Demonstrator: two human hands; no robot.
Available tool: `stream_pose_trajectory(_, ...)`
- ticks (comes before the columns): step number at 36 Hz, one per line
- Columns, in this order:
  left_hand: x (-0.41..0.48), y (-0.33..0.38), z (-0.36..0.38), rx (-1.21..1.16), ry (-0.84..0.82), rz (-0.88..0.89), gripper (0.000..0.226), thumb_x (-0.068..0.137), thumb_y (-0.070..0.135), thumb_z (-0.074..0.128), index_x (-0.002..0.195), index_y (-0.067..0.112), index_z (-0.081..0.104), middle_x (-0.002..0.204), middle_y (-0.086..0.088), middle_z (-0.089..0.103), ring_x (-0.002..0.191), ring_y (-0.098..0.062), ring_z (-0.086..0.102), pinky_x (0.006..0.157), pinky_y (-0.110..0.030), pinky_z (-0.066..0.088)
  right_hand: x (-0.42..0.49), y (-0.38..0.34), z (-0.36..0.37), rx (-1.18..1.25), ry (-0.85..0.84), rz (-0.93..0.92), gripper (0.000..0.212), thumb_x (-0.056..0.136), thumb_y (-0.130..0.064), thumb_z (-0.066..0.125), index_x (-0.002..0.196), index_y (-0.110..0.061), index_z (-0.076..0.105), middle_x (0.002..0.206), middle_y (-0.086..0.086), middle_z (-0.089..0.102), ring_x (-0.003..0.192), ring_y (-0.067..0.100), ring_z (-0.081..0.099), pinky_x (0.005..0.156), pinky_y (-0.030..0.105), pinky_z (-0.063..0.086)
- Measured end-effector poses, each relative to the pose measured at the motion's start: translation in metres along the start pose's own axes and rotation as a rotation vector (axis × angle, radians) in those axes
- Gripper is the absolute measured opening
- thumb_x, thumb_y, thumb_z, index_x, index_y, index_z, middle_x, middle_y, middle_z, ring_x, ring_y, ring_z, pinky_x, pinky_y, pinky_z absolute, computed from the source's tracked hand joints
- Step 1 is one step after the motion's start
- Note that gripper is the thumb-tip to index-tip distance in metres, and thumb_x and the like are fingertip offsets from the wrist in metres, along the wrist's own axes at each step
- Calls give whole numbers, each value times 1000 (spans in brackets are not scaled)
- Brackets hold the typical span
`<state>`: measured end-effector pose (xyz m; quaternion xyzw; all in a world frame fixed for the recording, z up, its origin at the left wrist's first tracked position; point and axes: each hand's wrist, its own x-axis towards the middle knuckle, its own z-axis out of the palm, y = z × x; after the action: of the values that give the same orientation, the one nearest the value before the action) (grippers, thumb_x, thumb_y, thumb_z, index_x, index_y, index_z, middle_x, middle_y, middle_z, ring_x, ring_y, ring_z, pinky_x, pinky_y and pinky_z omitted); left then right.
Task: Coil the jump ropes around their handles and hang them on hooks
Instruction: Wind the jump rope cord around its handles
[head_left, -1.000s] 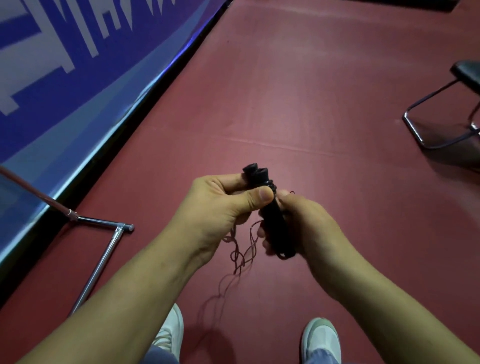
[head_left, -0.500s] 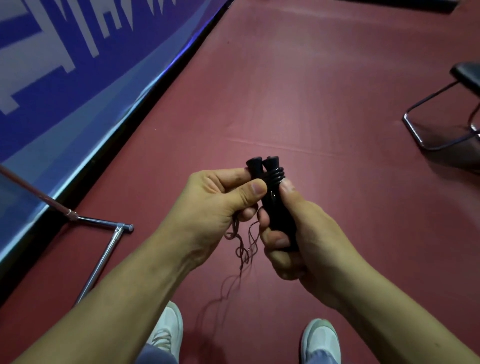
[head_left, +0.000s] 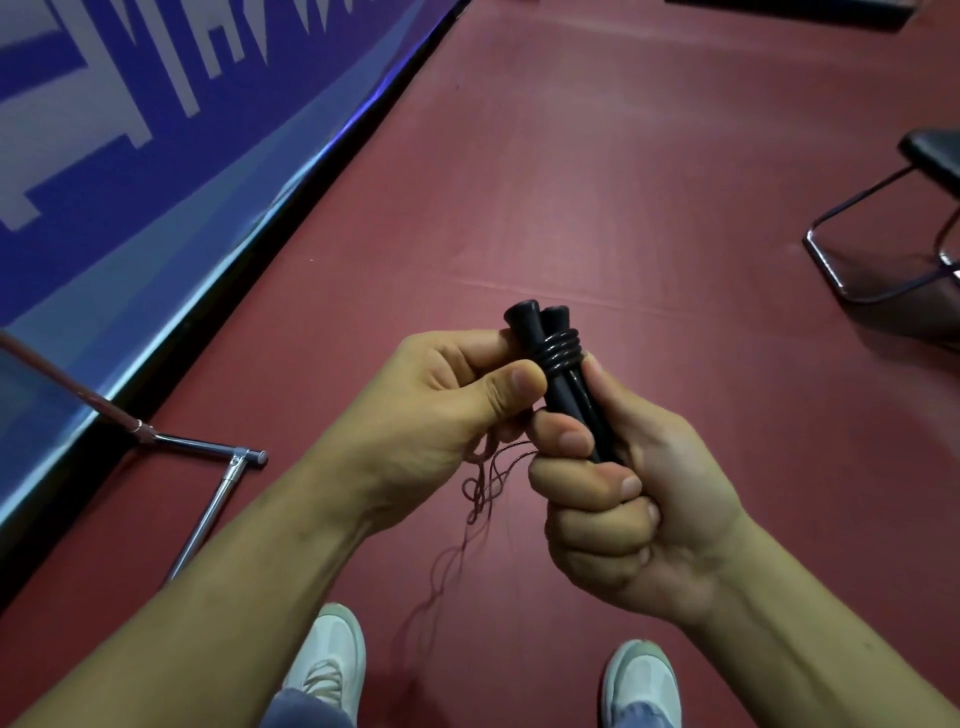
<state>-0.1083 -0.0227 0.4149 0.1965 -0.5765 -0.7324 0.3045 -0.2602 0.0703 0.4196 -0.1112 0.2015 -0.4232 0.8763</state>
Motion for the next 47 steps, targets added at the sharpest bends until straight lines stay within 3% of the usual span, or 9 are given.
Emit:
stream_pose_trajectory(9, 2, -13, 3, -90, 124, -17, 36, 78, 35, 74, 100, 7, 78, 73, -14, 62, 63, -24, 53, 58, -26, 41, 7, -2, -10, 70, 5, 18, 60, 100, -67, 40, 85, -13, 61, 52, -7, 39, 33, 4, 34, 35, 17, 20)
stream_pose_trajectory(13, 1, -12, 0, -98, 133, -24, 25, 85, 27, 72, 96, 5, 77, 66, -11, 48, 57, -22, 46, 56, -30, 42, 6, 2, 4, -312, 401, -117, 70, 90, -77, 41, 76, -15, 69, 57, 2, 46, 35, 11, 43, 36, 19, 32)
stream_pose_trajectory(16, 0, -12, -1, -6, 199, -28, 21, 85, 22, 72, 99, 8, 80, 68, -12, 52, 61, -25, 41, 60, -36, 30, 9, 6, 2, -553, 584, -277, 62, 89, -73, 46, 84, -17, 72, 71, 13, 62, 60, 31, 65, 64, 40, 60)
stream_pose_trajectory(20, 1, -13, 4, 148, 262, 2, 13, 91, 10, 71, 100, 10, 81, 62, -8, 54, 59, -24, 44, 56, -26, 34, 15, 11, -3, -896, 806, -586, 32, 105, -41, 50, 104, -13, 65, 87, 11, 77, 90, 37, 72, 90, 60, 56)
stream_pose_trajectory(25, 1, -12, 6, 254, 304, 11, 15, 94, 12, 68, 88, 13, 81, 58, -6, 54, 57, -14, 45, 54, -17, 39, 19, 18, -1, -1101, 807, -626, 24, 84, -40, 50, 98, -26, 64, 83, -3, 71, 68, 15, 58, 64, 37, 43)
stream_pose_trajectory(31, -1, -9, -1, 308, 279, 9, 18, 93, 20, 70, 80, 11, 80, 61, -6, 56, 59, -13, 48, 57, -18, 40, 15, 16, 1, -1339, 731, -623, 28, 106, -25, 48, 82, -30, 59, 63, -28, 58, 60, -1, 53, 60, 16, 37)
stream_pose_trajectory(35, -4, -7, -3, 214, 242, 12, 20, 88, 24, 69, 97, 12, 81, 65, -8, 54, 55, -9, 45, 53, -16, 34, 16, 16, 4, -1269, 674, -671, 28, 108, -26, 46, 87, -36, 61, 67, -22, 57, 59, 1, 51, 60, 18, 36)
stream_pose_trajectory(43, -1, -12, 2, -46, 176, -69, 41, 77, 36, 77, 114, 19, 77, 101, -19, 59, 70, -21, 44, 69, -50, 15, 8, 16, 9, -888, 539, -591, 25, 110, -21, 41, 96, -17, 61, 72, 8, 35, 51, 15, 29, 46, 29, 23)
stream_pose_trajectory(47, 1, -13, 0, -112, 78, -95, 36, 79, 33, 74, 107, 12, 78, 96, -13, 65, 85, -30, 42, 73, -37, 34, 7, 15, 10, -876, 459, -566, 23, 98, -32, 45, 98, -18, 63, 73, 20, 32, 53, 21, 28, 45, 29, 24)
